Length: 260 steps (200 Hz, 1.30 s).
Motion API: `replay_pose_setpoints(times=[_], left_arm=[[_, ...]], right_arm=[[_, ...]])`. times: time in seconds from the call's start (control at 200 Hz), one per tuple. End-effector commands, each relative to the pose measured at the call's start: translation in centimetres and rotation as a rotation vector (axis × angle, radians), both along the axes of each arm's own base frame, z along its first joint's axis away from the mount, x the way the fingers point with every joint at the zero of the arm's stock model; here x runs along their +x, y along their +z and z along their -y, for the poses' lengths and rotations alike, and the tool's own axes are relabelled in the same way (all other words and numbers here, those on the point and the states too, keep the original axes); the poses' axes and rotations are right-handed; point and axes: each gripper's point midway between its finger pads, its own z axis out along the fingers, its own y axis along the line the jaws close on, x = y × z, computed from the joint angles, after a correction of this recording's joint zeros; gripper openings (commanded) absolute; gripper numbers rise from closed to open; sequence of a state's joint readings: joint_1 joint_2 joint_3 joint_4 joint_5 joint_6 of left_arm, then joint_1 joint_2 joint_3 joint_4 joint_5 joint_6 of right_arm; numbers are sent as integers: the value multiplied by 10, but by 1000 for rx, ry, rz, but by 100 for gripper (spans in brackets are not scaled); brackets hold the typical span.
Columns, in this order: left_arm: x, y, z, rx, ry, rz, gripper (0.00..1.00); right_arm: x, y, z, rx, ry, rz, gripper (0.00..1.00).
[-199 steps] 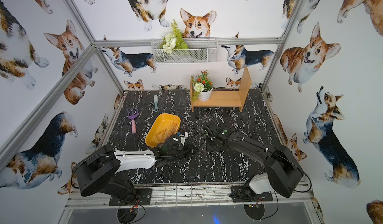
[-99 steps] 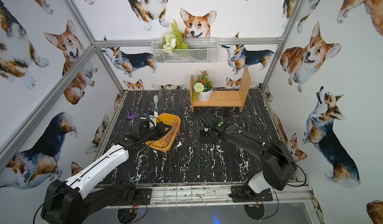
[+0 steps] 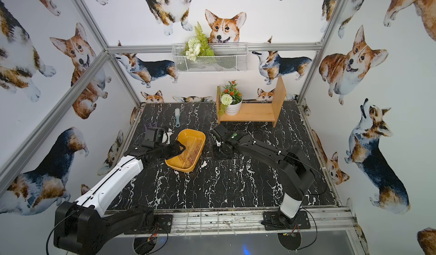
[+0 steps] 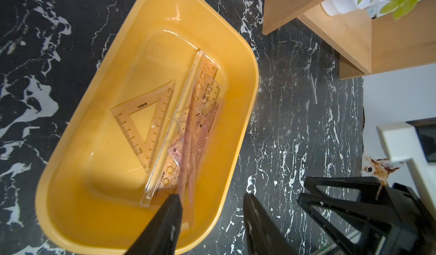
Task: Put the scattered rulers into the storage box
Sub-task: Place the ruler in the storage box.
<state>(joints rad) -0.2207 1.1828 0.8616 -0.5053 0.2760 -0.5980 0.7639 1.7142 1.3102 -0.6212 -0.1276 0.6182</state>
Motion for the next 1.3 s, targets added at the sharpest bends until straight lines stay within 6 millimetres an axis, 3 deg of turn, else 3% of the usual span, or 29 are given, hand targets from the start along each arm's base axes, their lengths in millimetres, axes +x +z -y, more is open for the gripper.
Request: replay_pose_setpoints(times=[0.0, 0.095, 0.255, 0.39, 0.525, 0.736, 0.961, 1.086, 1.171, 1.296], left_arm=[[-2, -3, -4, 36, -12, -4, 49], [-2, -8, -1, 18, -16, -21, 49], [1, -5, 0, 0, -1, -17, 48], [9, -3, -4, -13, 30, -19, 48], [17, -3, -5, -64, 61, -36, 48], [23, 5, 3, -134, 59, -40, 48], [16, 9, 14, -211, 38, -54, 48], [9, 9, 12, -201, 33, -60, 48], [5, 9, 8, -189, 30, -64, 48], [0, 8, 4, -174, 28, -69, 48]], right_arm=[[5, 7, -12, 22, 32, 29, 48], [4, 14, -30, 47, 69, 40, 47], [1, 30, -77, 182, 147, 37, 44], [-7, 31, -110, 247, 213, 15, 38], [-8, 30, -134, 275, 235, 19, 42], [-2, 15, -154, 286, 242, -3, 49], [10, -6, -166, 269, 238, -10, 52], [20, -18, -166, 260, 206, -32, 41], [27, -24, -163, 268, 186, -47, 27], [32, -25, -162, 279, 181, -50, 21]])
